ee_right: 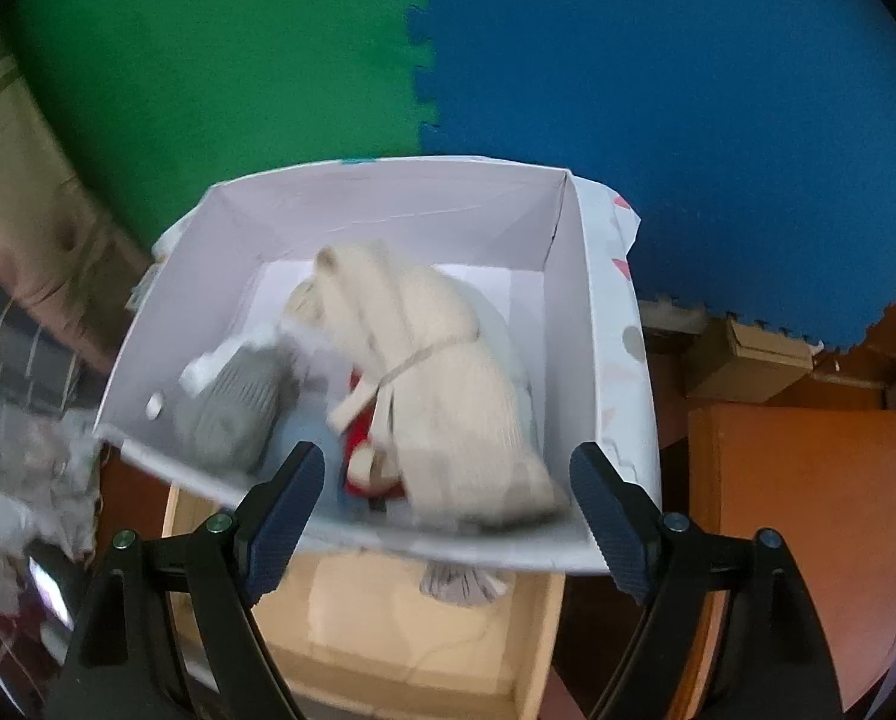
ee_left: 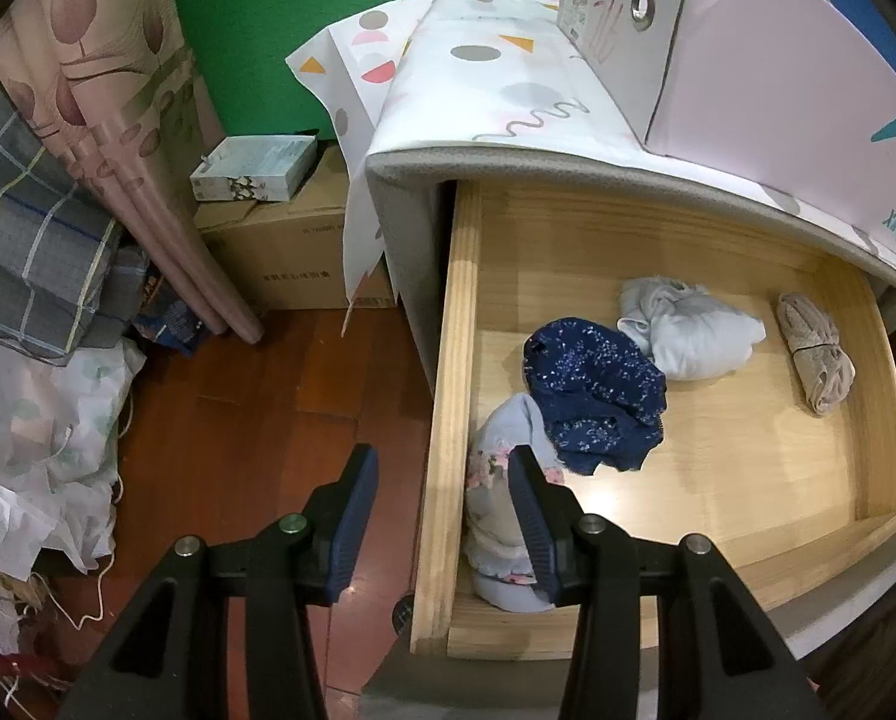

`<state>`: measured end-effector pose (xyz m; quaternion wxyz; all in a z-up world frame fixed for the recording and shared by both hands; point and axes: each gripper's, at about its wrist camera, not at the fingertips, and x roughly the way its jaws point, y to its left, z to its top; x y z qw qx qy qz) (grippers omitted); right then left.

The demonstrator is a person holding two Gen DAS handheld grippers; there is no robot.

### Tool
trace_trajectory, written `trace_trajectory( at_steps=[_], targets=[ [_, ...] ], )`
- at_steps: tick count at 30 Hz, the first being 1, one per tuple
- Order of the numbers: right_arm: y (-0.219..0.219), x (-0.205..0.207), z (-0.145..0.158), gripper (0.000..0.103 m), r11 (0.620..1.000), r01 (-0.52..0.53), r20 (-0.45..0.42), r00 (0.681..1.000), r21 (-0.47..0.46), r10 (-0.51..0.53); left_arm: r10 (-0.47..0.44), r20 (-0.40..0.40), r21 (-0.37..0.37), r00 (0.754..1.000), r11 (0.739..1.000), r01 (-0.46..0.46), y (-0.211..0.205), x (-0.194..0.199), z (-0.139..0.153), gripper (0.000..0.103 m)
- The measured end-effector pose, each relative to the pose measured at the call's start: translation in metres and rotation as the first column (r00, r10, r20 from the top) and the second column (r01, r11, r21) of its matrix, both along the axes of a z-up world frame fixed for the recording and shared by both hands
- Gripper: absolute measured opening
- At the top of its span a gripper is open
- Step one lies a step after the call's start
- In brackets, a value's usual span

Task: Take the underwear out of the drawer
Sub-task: 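Move the right tool back into the drawer and grasp the grey bundled underwear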

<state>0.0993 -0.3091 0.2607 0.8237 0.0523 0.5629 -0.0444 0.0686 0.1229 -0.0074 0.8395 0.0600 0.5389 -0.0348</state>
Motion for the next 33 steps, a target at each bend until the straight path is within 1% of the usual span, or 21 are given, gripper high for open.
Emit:
trace_trajectory(
  at_steps=[3,5,7,11,14,15,17,20,22,24,27,30,33],
  targets=[
    [0.003,-0.027,0.003,0.082,0.999,-0.032,-0.003,0.999,-0.002,0.032,0.006,-0.006,-0.011,1.000,1.000,-0.006,0.000,0.001,-0.002,0.046],
    [0.005,-0.047,0.000,0.082,0.999,-0.054,-0.013,0.998,-0.005,0.054,0.003,-0.001,-0.014,1.000,1.000,-0.003,-0.004,0.000,-0.003,0.046],
    [0.009,-0.067,-0.010,0.082,0.998,-0.070,-0.026,0.997,0.006,0.070,-0.008,0.005,0.001,1.000,1.000,0.008,-0.009,-0.002,-0.004,0.046],
    [0.017,-0.091,-0.046,0.081,0.993,-0.118,-0.064,0.991,0.000,0.117,-0.041,0.023,0.005,0.999,0.999,0.041,-0.018,-0.007,-0.004,0.046],
    [0.025,-0.101,-0.084,0.079,0.988,-0.152,-0.113,0.982,-0.023,0.149,-0.047,0.029,-0.002,0.998,0.999,0.047,-0.019,-0.008,-0.002,0.046],
    [0.027,-0.102,-0.100,0.078,0.988,-0.153,-0.142,0.979,-0.027,0.147,-0.044,0.025,-0.005,0.999,0.999,0.044,-0.019,-0.008,-0.003,0.046],
    [0.025,-0.101,-0.128,0.076,0.991,-0.130,-0.182,0.976,-0.028,0.123,-0.034,0.011,-0.016,0.999,0.999,0.034,-0.016,-0.006,-0.004,0.046],
    [0.020,-0.095,-0.160,0.076,0.998,-0.047,-0.215,0.976,-0.031,0.039,-0.019,-0.002,-0.033,1.000,0.999,0.018,-0.012,-0.004,-0.006,0.046],
    [0.016,-0.089,-0.180,0.076,1.000,0.018,-0.224,0.974,0.002,-0.017,-0.013,-0.009,-0.047,1.000,0.999,0.012,-0.010,-0.003,-0.007,0.046],
    [0.012,-0.083,-0.192,0.076,0.998,0.062,-0.222,0.973,0.000,-0.061,-0.010,-0.014,-0.054,1.000,0.998,0.009,-0.009,-0.003,-0.008,0.046],
    [0.010,-0.074,-0.207,0.076,0.996,0.093,-0.222,0.971,-0.012,-0.093,-0.009,-0.023,-0.061,1.000,0.998,0.007,-0.008,-0.002,-0.009,0.046],
    [0.010,-0.068,-0.215,0.076,0.994,0.103,-0.214,0.971,-0.016,-0.105,-0.011,-0.030,-0.069,0.999,0.998,0.009,-0.009,-0.001,-0.011,0.046],
    [0.011,-0.063,-0.226,0.076,0.993,0.113,-0.225,0.968,-0.024,-0.116,-0.013,-0.037,-0.075,0.999,0.997,0.010,-0.009,0.000,-0.012,0.046]
  ],
)
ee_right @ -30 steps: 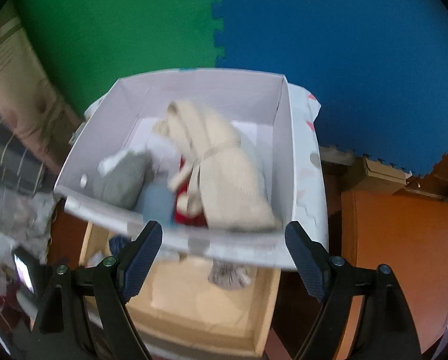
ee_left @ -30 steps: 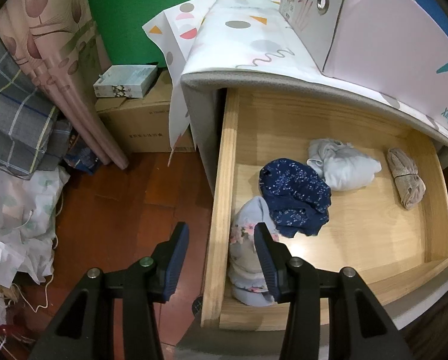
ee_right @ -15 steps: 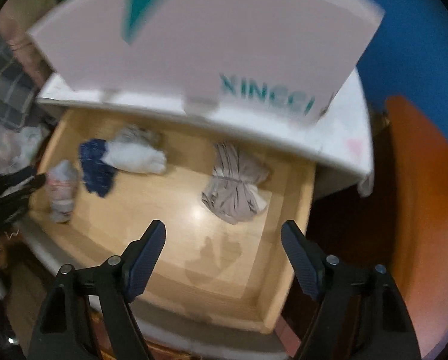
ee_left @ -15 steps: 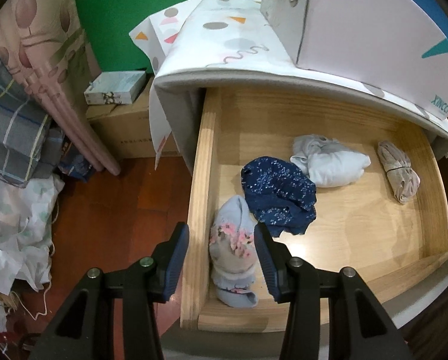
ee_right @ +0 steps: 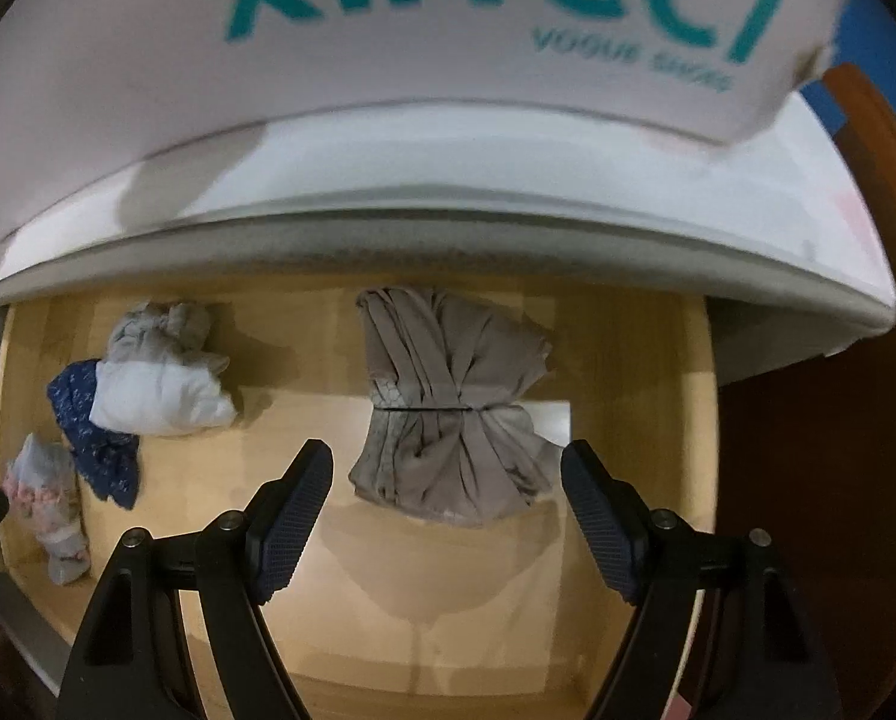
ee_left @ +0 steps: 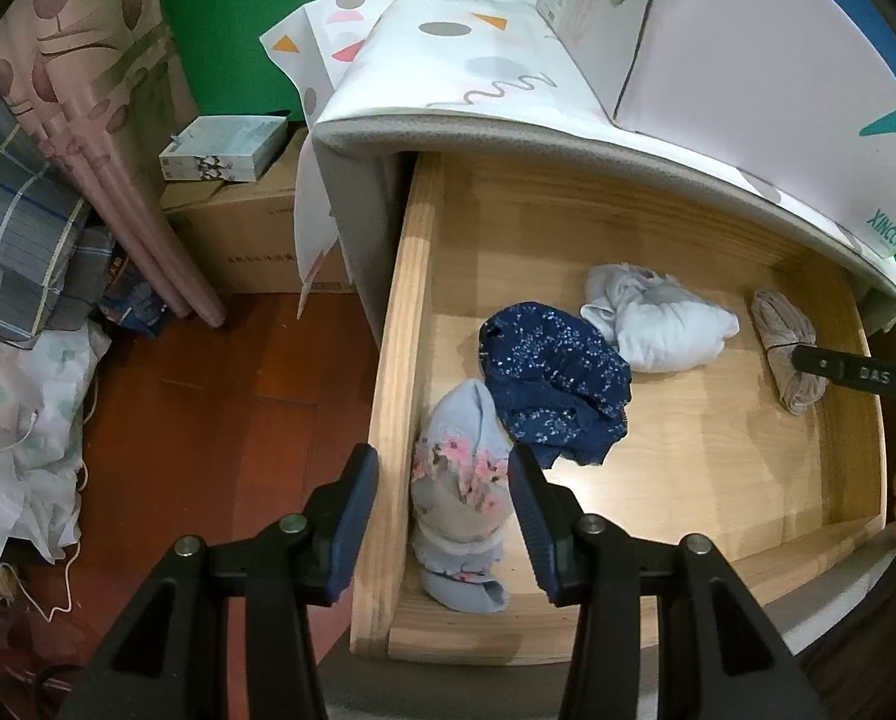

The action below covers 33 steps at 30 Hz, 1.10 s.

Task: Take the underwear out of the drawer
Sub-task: 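Move the right tool back into the drawer and grasp the grey bundled underwear, then grasp the pink-floral light blue sock with the left tool while the right tool holds the grey bundle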

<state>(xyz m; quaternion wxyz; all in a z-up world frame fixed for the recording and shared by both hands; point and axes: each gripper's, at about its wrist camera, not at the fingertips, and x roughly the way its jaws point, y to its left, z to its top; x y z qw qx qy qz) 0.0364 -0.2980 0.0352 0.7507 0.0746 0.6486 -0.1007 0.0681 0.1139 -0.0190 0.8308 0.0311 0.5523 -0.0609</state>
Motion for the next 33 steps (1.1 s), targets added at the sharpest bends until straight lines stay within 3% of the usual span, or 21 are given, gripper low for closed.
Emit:
trace_trajectory(
  at_steps=[14,15,17,26,33],
  targets=[
    [-0.006,0.020,-0.031,0.075,0.999,0.038,-0.090,0.995,0.006,-0.037,0.002,-0.009,-0.005,1.000,1.000,-0.002,0.000,0.001,-0.002,0.046],
    [-0.005,0.021,-0.033,0.074,0.999,0.034,-0.098,0.995,0.001,-0.034,0.002,-0.009,-0.005,1.000,1.000,-0.002,0.000,0.001,-0.003,0.046],
    [-0.005,0.021,-0.035,0.058,0.999,0.030,-0.105,0.994,0.013,-0.029,0.003,-0.009,-0.006,1.000,1.000,-0.003,0.000,0.001,-0.003,0.046],
    [0.000,0.010,-0.041,0.051,1.000,0.003,-0.153,0.988,0.022,0.001,0.004,-0.019,-0.053,1.000,0.999,-0.005,0.005,0.003,0.000,0.046],
    [-0.004,-0.001,-0.047,0.050,0.996,0.028,-0.243,0.970,0.085,-0.007,-0.107,-0.065,0.035,0.992,0.993,0.109,-0.017,0.000,0.000,0.046]
  ],
)
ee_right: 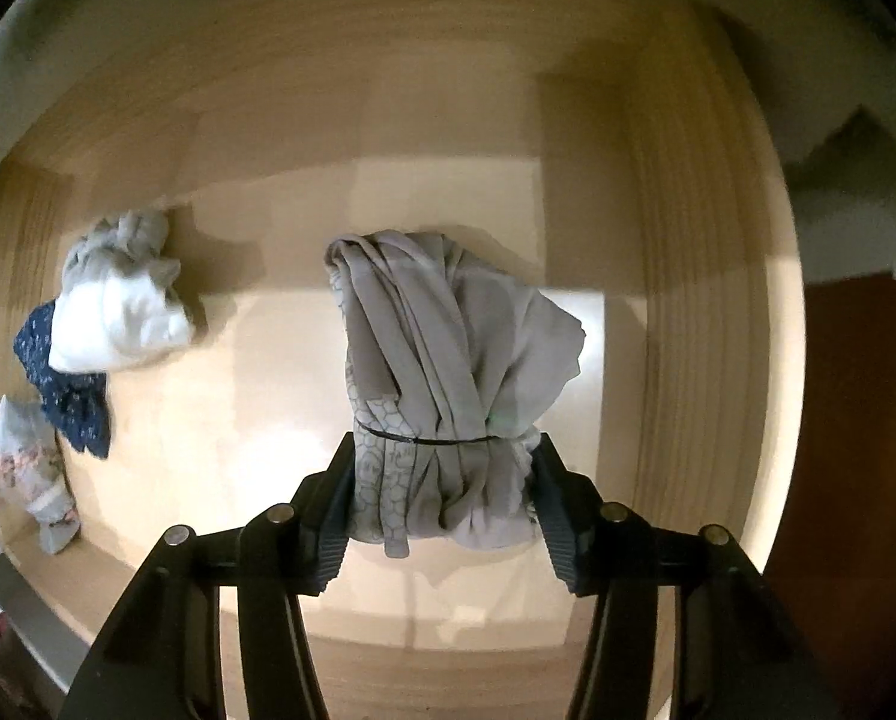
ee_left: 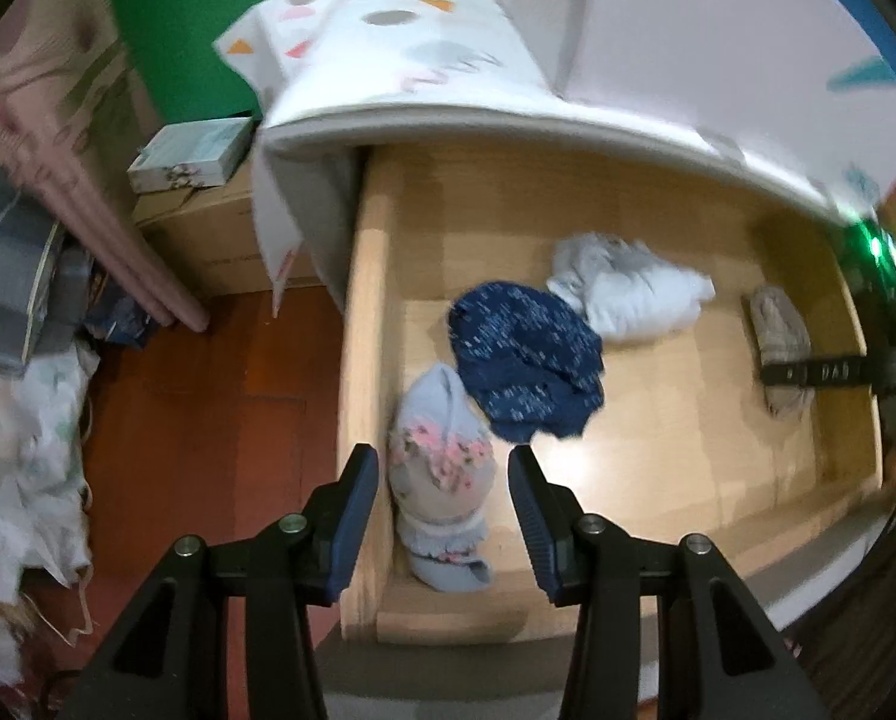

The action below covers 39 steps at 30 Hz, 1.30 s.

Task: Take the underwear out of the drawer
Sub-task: 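Grasp the pink-floral light blue sock with the left tool while the right tool holds the grey bundle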

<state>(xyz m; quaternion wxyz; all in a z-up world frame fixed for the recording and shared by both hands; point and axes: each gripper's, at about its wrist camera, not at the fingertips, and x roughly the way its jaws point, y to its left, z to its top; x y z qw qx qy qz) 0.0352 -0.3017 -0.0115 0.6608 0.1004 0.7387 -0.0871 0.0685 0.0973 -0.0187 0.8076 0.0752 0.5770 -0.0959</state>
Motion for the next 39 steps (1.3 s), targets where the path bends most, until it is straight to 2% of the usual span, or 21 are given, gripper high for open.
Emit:
trace_trajectory(
  at_steps=[5,10,19,22,30,31,32,35,39],
  targets=[
    [-0.001,-0.022,-0.001,0.050,1.000,-0.015,-0.042,0.999,0.023,0.015,0.006,-0.086,0.040,0.996,0.999,-0.003,-0.008,0.004,-0.016,0.046],
    [-0.013,-0.045,-0.001,0.050,0.999,-0.023,-0.057,0.998,0.048,0.026,0.054,-0.167,0.010,0.984,0.999,-0.053,-0.006,0.013,-0.032,0.046],
    [-0.014,-0.077,0.000,0.050,0.998,-0.025,-0.037,0.999,0.063,0.027,0.093,-0.235,0.071,0.968,0.994,-0.078,-0.017,0.030,-0.055,0.046],
    [-0.014,-0.080,-0.001,0.050,0.997,-0.021,-0.033,0.999,0.071,0.023,0.105,-0.257,0.096,0.961,0.992,-0.083,-0.023,0.034,-0.063,0.047],
    [-0.025,-0.070,0.003,0.050,0.996,-0.016,-0.033,0.999,0.083,0.019,0.098,-0.297,0.101,0.950,0.992,-0.070,-0.042,0.038,-0.074,0.047],
    [-0.024,-0.066,0.003,0.050,0.996,-0.016,-0.033,0.999,0.083,0.019,0.105,-0.295,0.095,0.950,0.992,-0.080,-0.042,0.038,-0.074,0.043],
    [-0.024,-0.066,0.002,0.050,0.996,-0.018,-0.035,0.999,0.082,0.021,0.109,-0.292,0.098,0.950,0.992,-0.084,-0.042,0.038,-0.074,0.033],
    [-0.028,-0.063,0.007,0.051,0.997,-0.019,-0.038,0.999,0.080,0.022,0.129,-0.307,0.076,0.943,0.991,-0.111,-0.038,0.039,-0.076,0.026],
    [-0.024,-0.059,0.005,0.051,0.997,-0.020,-0.045,0.999,0.077,0.024,0.126,-0.299,0.063,0.946,0.992,-0.112,-0.036,0.037,-0.075,0.020]
  ],
)
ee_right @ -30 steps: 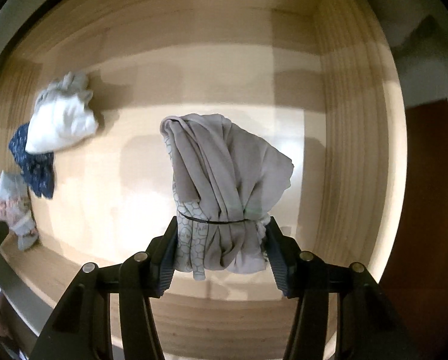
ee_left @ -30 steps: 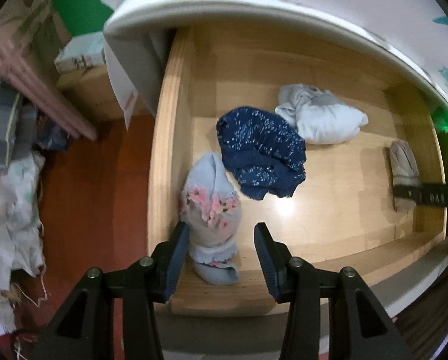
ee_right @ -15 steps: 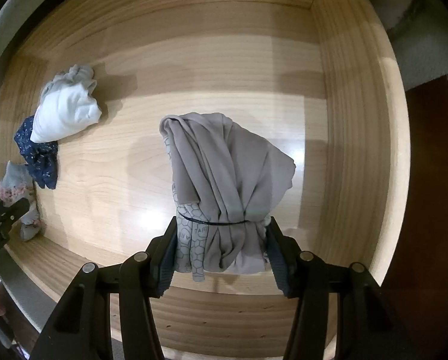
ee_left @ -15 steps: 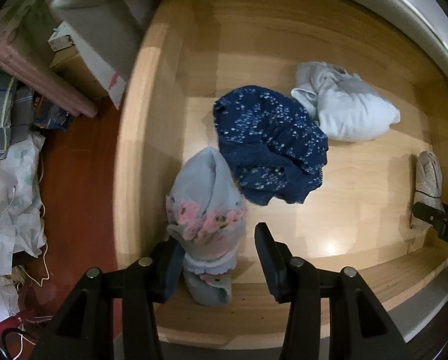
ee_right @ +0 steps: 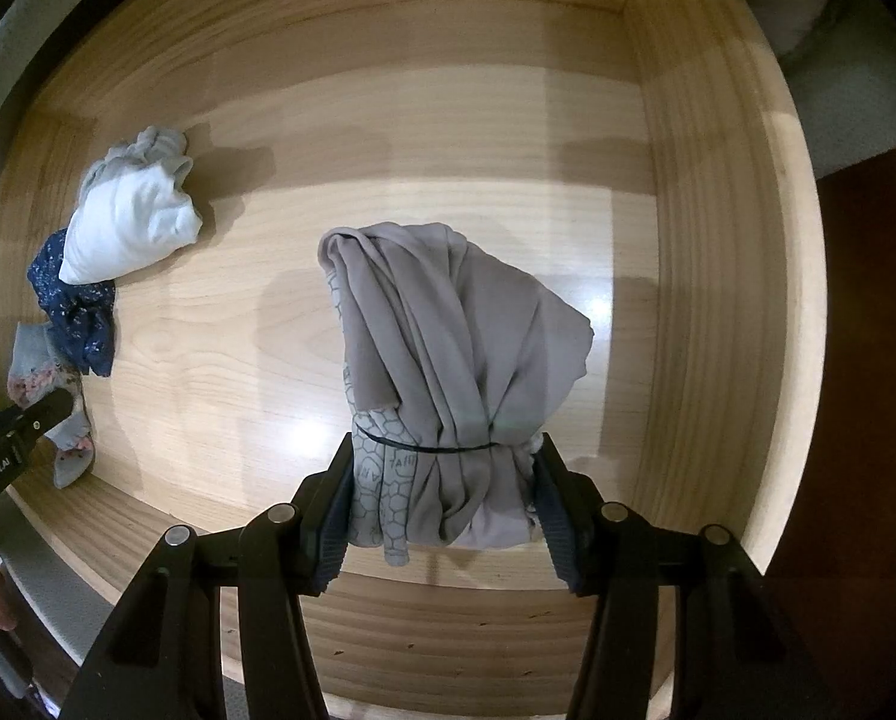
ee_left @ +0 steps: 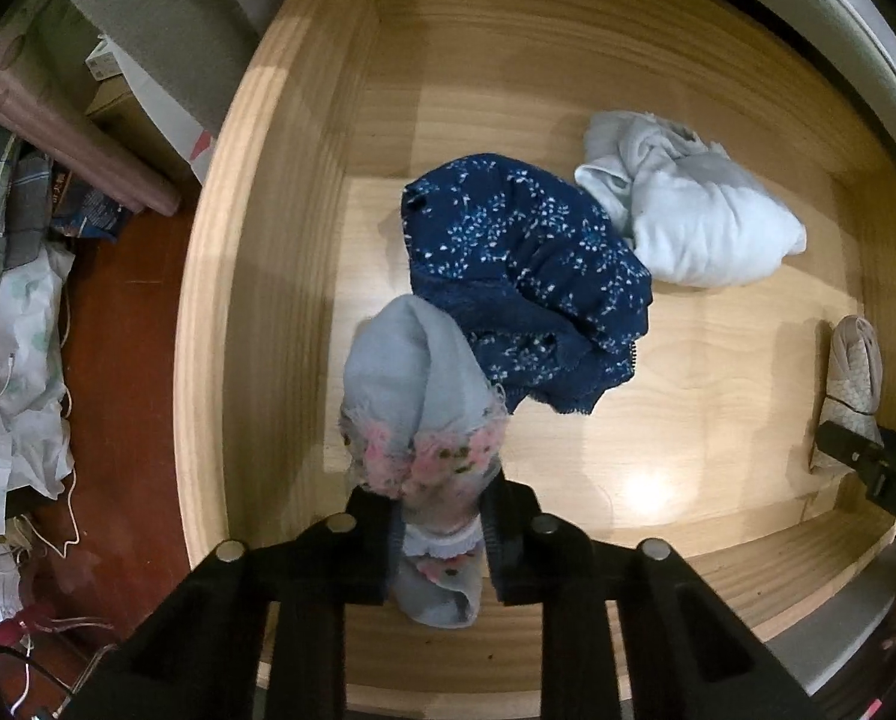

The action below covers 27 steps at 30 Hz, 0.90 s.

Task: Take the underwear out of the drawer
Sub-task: 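Grasp the pink-floral light blue sock with the left tool while the right tool holds the grey bundle, then lift the floral sock out of the drawer over the white box with the left tool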

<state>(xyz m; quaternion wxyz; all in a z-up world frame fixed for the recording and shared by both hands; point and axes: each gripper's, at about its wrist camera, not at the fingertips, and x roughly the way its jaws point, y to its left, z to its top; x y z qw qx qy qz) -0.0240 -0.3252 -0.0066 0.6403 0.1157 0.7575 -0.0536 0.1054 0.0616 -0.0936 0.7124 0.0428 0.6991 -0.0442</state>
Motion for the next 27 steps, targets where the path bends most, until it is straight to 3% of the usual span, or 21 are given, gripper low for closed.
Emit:
trace_trajectory(
  at_steps=[12,27],
  targets=[
    [0.016,-0.005,-0.005,0.049,0.998,-0.051,-0.054,0.997,-0.034,0.049,-0.015,0.036,-0.059,0.999,0.998,0.018,0.005,-0.016,0.024,0.016],
    [0.032,-0.014,-0.005,0.048,0.996,-0.056,-0.064,0.997,-0.071,0.052,-0.018,0.199,-0.103,0.980,0.994,0.039,0.019,-0.034,0.094,0.016]
  ],
)
